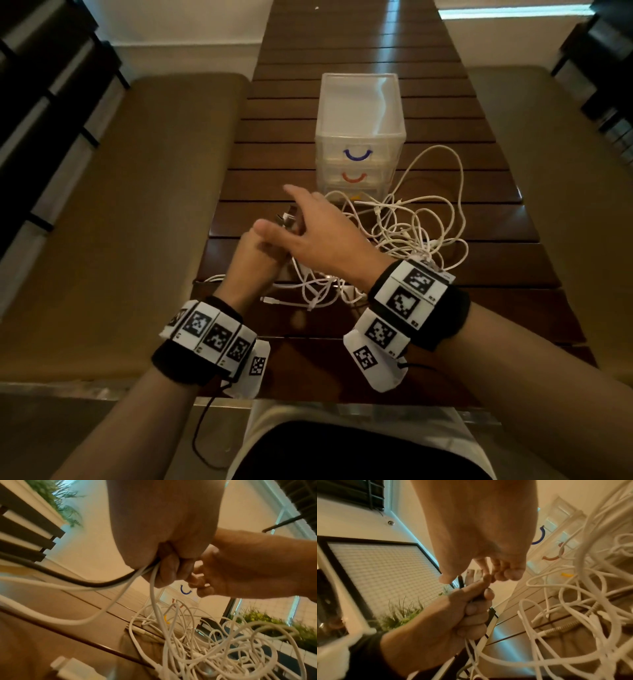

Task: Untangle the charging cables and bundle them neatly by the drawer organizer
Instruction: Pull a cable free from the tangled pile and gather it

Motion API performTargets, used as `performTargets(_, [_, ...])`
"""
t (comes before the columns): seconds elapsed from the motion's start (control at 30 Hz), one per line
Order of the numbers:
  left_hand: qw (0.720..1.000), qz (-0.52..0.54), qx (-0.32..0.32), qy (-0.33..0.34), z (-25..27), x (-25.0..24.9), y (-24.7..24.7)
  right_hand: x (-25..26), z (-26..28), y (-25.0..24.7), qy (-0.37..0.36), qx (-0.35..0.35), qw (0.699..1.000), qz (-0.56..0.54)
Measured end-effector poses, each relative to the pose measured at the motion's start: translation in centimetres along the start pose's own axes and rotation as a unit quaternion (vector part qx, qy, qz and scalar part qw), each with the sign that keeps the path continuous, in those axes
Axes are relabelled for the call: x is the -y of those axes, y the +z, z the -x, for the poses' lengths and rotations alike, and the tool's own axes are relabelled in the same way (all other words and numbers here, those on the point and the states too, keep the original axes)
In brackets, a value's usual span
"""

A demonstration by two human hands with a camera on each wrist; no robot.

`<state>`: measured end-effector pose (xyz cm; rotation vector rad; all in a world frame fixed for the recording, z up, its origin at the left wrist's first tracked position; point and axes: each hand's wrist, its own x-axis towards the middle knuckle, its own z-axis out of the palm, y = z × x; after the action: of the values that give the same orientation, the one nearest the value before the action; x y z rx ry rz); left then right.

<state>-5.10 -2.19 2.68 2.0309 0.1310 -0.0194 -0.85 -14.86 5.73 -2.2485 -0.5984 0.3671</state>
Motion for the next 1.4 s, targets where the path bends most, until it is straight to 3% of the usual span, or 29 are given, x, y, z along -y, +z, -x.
performTargets(0.17, [0.998,-0.061,-0.028,-0.001,0.5,0.1,0.1,0.0,-0.2,1.5,-0.123,-0.063,0.979,0.152])
performTargets(0.27, [0.991,-0.134,0.013,0.005,0.5,0.0,-0.1,0.1,-0.1,2.4,-0.179,-0.082,0.972,0.128])
performTargets(0.4, [0.999,-0.028,-0.005,-0.039,0.9,0.4,-0.6,-0.4,-0.3,3.2,-0.151,-0.111,0.979,0.077])
performTargets(0.57, [0.997,0.063,-0.002,-0.040,1.4,0.4,-0.9,-0.4,-0.7,3.3,-0.158,-0.146,0.975,0.057])
performTargets(0.67, [0.998,0.030,0.014,-0.048,1.5,0.9,-1.1,0.1,-0.7,3.5,-0.146,-0.135,0.979,0.033])
performTargets(0.8, [0.994,-0.097,0.008,-0.049,1.0,1.1,-0.8,0.1,-0.6,3.6,-0.137,-0.111,0.984,0.020])
performTargets(0.87, [0.995,-0.067,-0.017,-0.068,0.8,0.9,-0.4,0.2,-0.5,3.5,-0.135,-0.103,0.985,0.027])
performTargets(1.03, [0.996,-0.013,0.022,-0.087,0.9,0.6,-0.3,0.2,-0.5,3.3,-0.129,-0.099,0.985,0.059])
performTargets(1.1, [0.993,0.060,-0.008,-0.104,0.7,0.7,-0.5,0.0,-0.3,3.4,-0.106,-0.095,0.989,-0.031])
performTargets(1.2, [0.985,0.107,-0.007,-0.134,1.0,0.6,-1.2,-0.4,0.6,4.1,-0.067,-0.144,0.977,-0.146])
performTargets(1.27, [0.986,0.107,-0.009,-0.131,1.2,1.1,-1.6,-0.9,1.3,4.7,-0.060,-0.134,0.975,-0.168])
performTargets(1.4, [0.993,0.018,-0.038,-0.107,1.4,2.5,-1.6,-1.8,2.5,5.4,-0.073,-0.048,0.985,-0.152])
